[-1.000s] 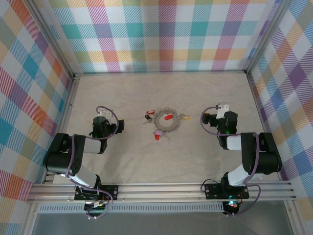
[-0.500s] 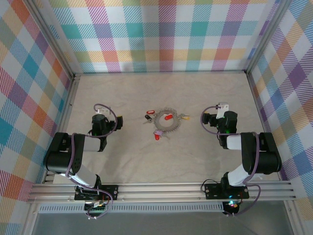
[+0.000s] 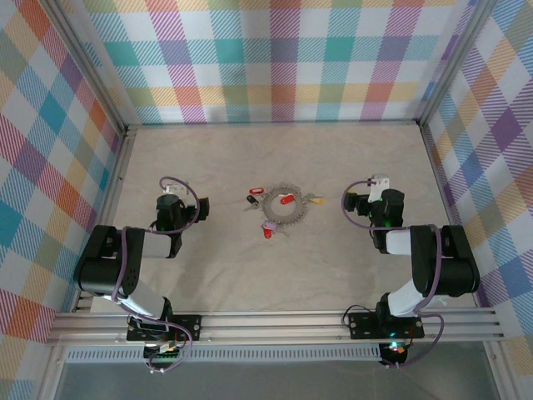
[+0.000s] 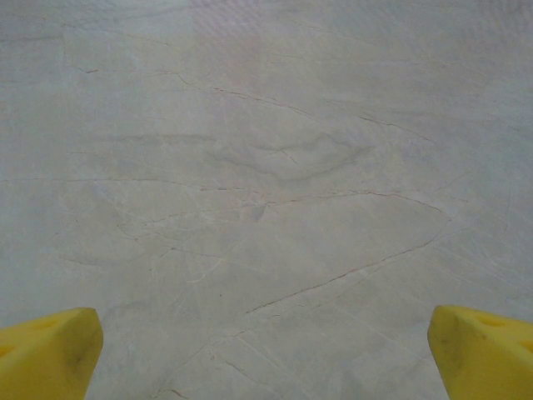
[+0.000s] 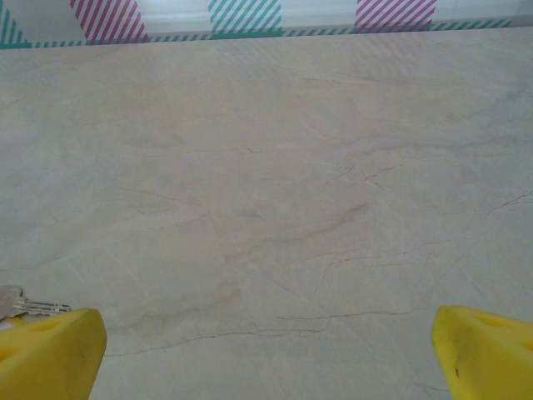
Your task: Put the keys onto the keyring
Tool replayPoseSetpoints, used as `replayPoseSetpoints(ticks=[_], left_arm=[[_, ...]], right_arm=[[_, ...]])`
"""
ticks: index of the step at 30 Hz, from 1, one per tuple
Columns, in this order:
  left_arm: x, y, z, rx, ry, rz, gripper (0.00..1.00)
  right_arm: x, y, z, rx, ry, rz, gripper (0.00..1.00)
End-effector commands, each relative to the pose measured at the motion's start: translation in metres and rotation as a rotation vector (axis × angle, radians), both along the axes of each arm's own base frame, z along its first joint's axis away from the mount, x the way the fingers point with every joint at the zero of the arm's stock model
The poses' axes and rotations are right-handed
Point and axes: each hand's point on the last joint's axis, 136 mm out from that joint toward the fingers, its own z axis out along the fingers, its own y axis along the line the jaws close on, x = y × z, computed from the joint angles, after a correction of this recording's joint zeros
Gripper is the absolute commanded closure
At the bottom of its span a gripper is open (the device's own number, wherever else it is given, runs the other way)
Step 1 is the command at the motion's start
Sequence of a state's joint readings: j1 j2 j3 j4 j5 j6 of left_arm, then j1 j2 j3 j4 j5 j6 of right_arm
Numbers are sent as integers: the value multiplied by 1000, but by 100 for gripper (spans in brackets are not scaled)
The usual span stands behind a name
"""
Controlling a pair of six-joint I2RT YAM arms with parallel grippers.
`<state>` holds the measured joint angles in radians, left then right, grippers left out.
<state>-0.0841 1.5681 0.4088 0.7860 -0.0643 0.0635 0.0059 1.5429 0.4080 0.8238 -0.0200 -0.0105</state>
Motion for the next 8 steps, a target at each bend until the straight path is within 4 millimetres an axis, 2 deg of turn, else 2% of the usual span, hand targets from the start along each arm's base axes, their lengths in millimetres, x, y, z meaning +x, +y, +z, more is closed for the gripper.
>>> replayPoseSetpoints(ticks=[1,8], left_arm=[[7,5,10,-15,-32,24,0],[6,5,10,-16,-31,24,0]], right_arm=[[2,1,5,22,-11,5,0],[2,1,6,22,-14,5,0]])
